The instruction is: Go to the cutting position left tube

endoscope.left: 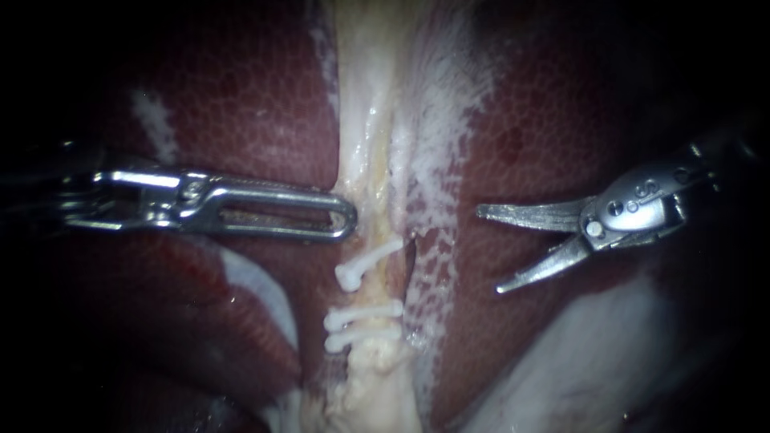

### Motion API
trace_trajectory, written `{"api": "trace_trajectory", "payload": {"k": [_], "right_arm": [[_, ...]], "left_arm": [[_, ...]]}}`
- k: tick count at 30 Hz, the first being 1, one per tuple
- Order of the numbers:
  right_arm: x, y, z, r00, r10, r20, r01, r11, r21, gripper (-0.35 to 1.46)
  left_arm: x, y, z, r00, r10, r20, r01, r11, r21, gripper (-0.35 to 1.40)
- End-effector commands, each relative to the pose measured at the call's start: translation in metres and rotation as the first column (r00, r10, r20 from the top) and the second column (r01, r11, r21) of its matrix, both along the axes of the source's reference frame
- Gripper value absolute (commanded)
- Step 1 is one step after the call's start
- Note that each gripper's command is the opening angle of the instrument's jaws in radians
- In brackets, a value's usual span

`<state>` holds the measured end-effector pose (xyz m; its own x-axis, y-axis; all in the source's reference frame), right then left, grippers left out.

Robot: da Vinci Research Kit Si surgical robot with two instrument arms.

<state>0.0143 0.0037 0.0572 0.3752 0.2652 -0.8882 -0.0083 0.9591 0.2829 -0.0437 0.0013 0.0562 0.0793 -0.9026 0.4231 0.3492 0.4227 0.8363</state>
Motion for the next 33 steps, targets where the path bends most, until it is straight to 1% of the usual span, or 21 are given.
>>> {"api": "trace_trajectory", "payload": {"k": [1, 2, 4, 8, 12, 13, 18, 20, 23, 27, 28, 33], "right_arm": [[0.0, 0.0, 0.0, 1.0, 0.0, 0.0, 0.0, 1.0, 0.0, 1.4], [0.0, 0.0, -0.0001, 1.0, -0.002, 0.002, 0.002, 1.0, 0.0, 1.4], [0.0001, -0.0002, -0.0001, 0.9999, -0.016, 0.005, 0.016, 1.0, 0.004, 1.4], [0.0001, -0.0009, 0.0003, 0.9983, -0.051, 0.028, 0.051, 0.999, 0.009, 1.36], [0.0005, -0.0019, 0.0011, 0.9968, -0.077, 0.023, 0.076, 0.996, 0.055, 1.35], [0.0007, -0.0023, 0.0015, 0.9962, -0.084, 0.021, 0.082, 0.993, 0.08, 1.35], [0.0018, -0.0038, 0.0033, 0.9919, -0.122, 0.036, 0.116, 0.984, 0.131, 1.35], [0.0022, -0.0042, 0.0039, 0.9912, -0.127, 0.037, 0.12, 0.981, 0.154, 1.33], [0.0028, -0.0048, 0.005, 0.9896, -0.14, 0.032, 0.132, 0.975, 0.178, 1.33], [0.004, -0.0053, 0.0058, 0.9879, -0.152, 0.031, 0.143, 0.969, 0.201, 1.31], [0.0043, -0.0054, 0.0059, 0.9877, -0.153, 0.032, 0.143, 0.967, 0.211, 1.31], [0.0056, -0.006, 0.0062, 0.9856, -0.167, 0.022, 0.158, 0.959, 0.234, 1.3]], "left_arm": [[0.0, 0.0, 0.0, 1.0, -0.001, -0.001, 0.001, 1.0, 0.0, -0.35], [0.0, 0.0, 0.0, 1.0, 0.0, -0.001, 0.0, 1.0, 0.0, -0.35], [0.0, 0.0, -0.0001, 1.0, 0.0, -0.001, 0.0, 1.0, 0.0, -0.35], [0.0001, -0.0001, -0.0001, 1.0, 0.003, 0.002, -0.003, 1.0, 0.001, -0.35], [0.0002, -0.0004, -0.0009, 1.0, 0.004, 0.003, -0.004, 1.0, 0.002, -0.35], [0.0003, -0.0004, -0.0011, 1.0, 0.004, 0.003, -0.004, 1.0, 0.002, -0.35], [0.0007, -0.0005, -0.0027, 1.0, 0.006, 0.006, -0.006, 1.0, 0.007, -0.35], [0.001, -0.0005, -0.0033, 0.9999, 0.007, 0.007, -0.007, 1.0, 0.009, -0.35], [0.0018, 0.0, -0.0043, 0.9998, 0.014, 0.011, -0.014, 1.0, 0.017, -0.35], [0.003, 0.0008, -0.0058, 0.9998, -0.001, 0.019, 0.001, 1.0, 0.019, -0.35], [0.0032, 0.001, -0.0062, 0.9997, -0.007, 0.021, 0.006, 1.0, 0.026, -0.35], [0.0037, 0.0011, -0.0072, 0.9995, -0.014, 0.028, 0.013, 1.0, 0.027, -0.35]]}}
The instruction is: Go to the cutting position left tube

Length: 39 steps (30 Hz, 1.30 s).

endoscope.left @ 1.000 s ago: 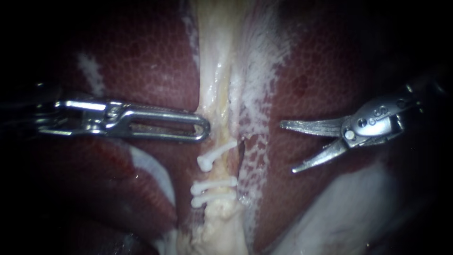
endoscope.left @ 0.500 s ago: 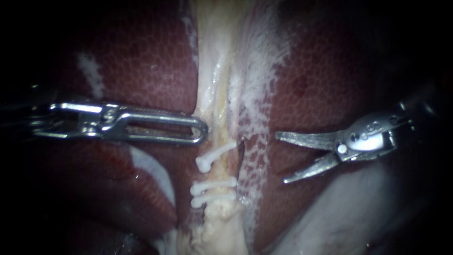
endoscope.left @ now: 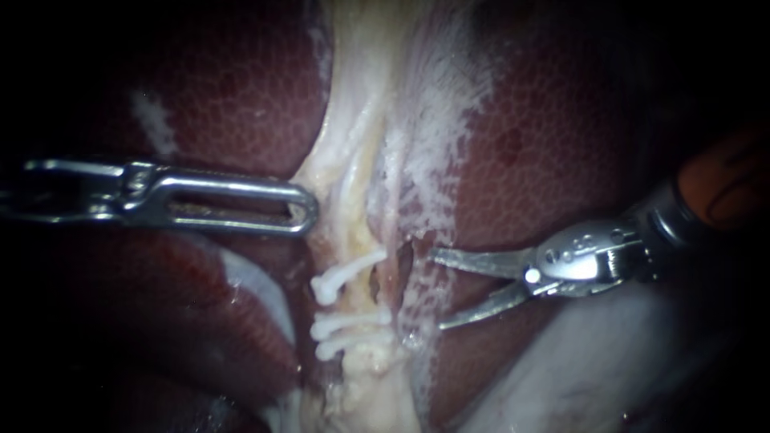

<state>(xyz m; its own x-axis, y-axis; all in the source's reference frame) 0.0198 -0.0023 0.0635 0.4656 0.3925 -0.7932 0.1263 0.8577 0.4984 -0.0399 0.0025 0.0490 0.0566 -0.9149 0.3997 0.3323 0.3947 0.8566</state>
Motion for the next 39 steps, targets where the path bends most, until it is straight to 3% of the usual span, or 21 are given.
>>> {"api": "trace_trajectory", "payload": {"k": [1, 17, 28, 39], "right_arm": [[0.0003, -0.0001, 0.0001, 1.0, -0.004, 0.0, 0.004, 1.0, 0.007, 1.3], [0.0051, -0.0012, 0.001, 0.9981, -0.055, -0.026, 0.057, 0.996, 0.062, 1.28], [0.0063, -0.0009, 0.0016, 0.9979, -0.06, -0.023, 0.062, 0.996, 0.067, 1.28], [0.0076, -0.0013, 0.0005, 0.9928, -0.09, -0.078, 0.098, 0.99, 0.106, 1.23]], "left_arm": [[0.0, 0.0, -0.0002, 1.0, 0.0, 0.002, 0.0, 1.0, 0.0, -0.35], [0.0005, -0.0001, -0.0021, 0.9999, -0.007, 0.011, 0.007, 1.0, -0.003, -0.35], [0.0007, -0.0002, -0.0029, 0.9998, -0.01, 0.015, 0.01, 1.0, -0.009, -0.35], [0.0008, -0.0001, -0.0026, 0.9998, -0.009, 0.015, 0.009, 1.0, -0.009, -0.35]]}}
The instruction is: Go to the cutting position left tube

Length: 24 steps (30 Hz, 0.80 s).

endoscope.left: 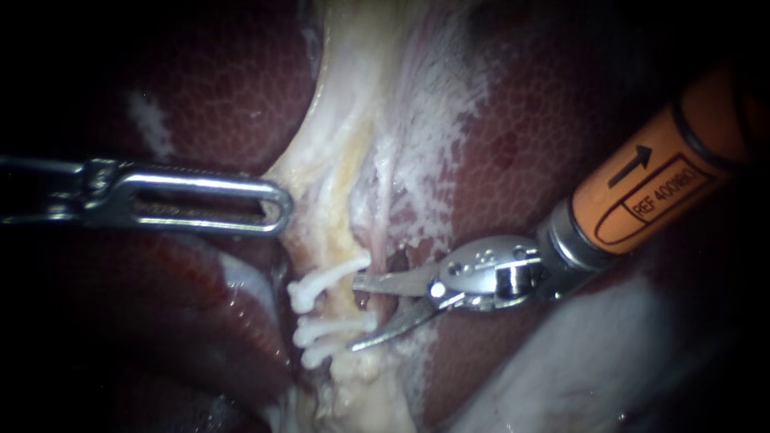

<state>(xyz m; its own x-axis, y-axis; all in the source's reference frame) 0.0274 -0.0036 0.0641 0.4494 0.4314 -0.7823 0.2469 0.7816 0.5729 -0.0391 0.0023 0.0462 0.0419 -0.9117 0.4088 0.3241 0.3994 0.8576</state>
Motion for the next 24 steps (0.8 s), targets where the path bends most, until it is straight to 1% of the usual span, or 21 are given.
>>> {"api": "trace_trajectory", "payload": {"k": [1, 5, 8, 18, 24], "right_arm": [[0.0001, 0.0001, -0.0003, 1.0, 0.003, -0.006, -0.003, 1.0, 0.004, 1.23], [0.0005, 0.0002, -0.0008, 0.9998, 0.003, -0.021, -0.003, 1.0, 0.007, 1.23], [0.0008, 0.0004, -0.001, 0.9997, 0.005, -0.024, -0.005, 1.0, 0.009, 1.21], [0.0028, 0.0006, -0.0005, 0.9992, 0.002, -0.041, -0.001, 1.0, 0.019, 1.2], [0.0034, 0.0007, 0.0, 0.9994, 0.007, -0.033, -0.006, 0.999, 0.033, 1.15]], "left_arm": [[0.0, 0.0, 0.0002, 1.0, 0.001, 0.001, -0.001, 1.0, 0.0, -0.35], [0.0, 0.0001, 0.0003, 1.0, -0.001, -0.001, 0.001, 1.0, 0.0, -0.35], [0.0, 0.0001, 0.0004, 1.0, -0.001, -0.001, 0.001, 1.0, 0.0, -0.35], [0.0, 0.0001, 0.0005, 1.0, -0.001, -0.001, 0.001, 1.0, 0.0, -0.35], [0.0, 0.0001, 0.0005, 1.0, -0.001, -0.001, 0.001, 1.0, 0.0, -0.35]]}}
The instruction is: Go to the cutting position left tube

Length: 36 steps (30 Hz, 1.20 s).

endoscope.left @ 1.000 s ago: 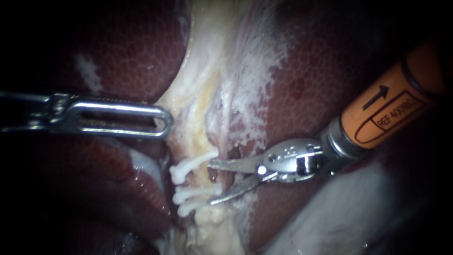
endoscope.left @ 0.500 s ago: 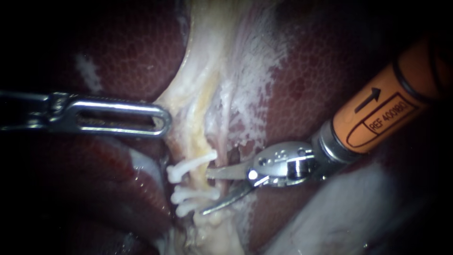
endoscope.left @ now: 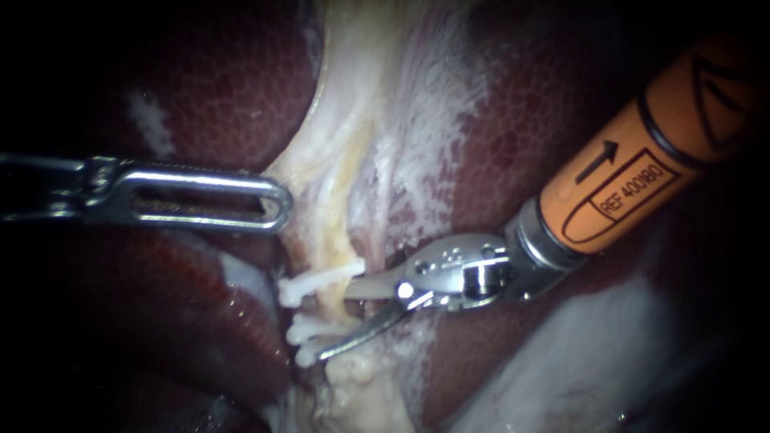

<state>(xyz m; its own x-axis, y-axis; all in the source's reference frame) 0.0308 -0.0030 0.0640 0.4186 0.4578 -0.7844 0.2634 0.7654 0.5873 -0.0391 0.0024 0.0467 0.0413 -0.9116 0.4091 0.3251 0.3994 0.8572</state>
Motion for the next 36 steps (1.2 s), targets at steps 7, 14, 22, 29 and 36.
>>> {"api": "trace_trajectory", "payload": {"k": [7, 14, 22, 29, 36], "right_arm": [[0.0002, 0.0001, 0.0002, 0.9998, 0.009, 0.016, -0.01, 1.0, 0.028, 1.03], [0.0003, 0.0003, 0.0004, 0.9996, 0.014, 0.024, -0.015, 0.999, 0.044, 0.88], [0.0003, 0.0004, 0.0006, 0.9994, 0.017, 0.029, -0.019, 0.998, 0.054, 0.81], [0.0005, 0.0004, 0.0006, 0.9994, 0.017, 0.029, -0.019, 0.998, 0.054, 0.73], [0.0005, 0.0004, 0.0006, 0.9993, 0.019, 0.032, -0.021, 0.998, 0.059, 0.69]], "left_arm": [[0.0, 0.0, 0.0001, 1.0, 0.0, 0.0, 0.0, 1.0, 0.0, -0.35], [0.0, 0.0, 0.0002, 1.0, 0.0, 0.0, 0.0, 1.0, -0.001, -0.35], [0.0, 0.0, 0.0002, 1.0, 0.0, 0.0, 0.0, 1.0, -0.001, -0.35], [-0.0001, 0.0, 0.0002, 1.0, 0.0, 0.0, 0.0, 1.0, -0.001, -0.35], [-0.0001, 0.0, 0.0002, 1.0, 0.0, 0.0, 0.0, 1.0, -0.001, -0.35]]}}
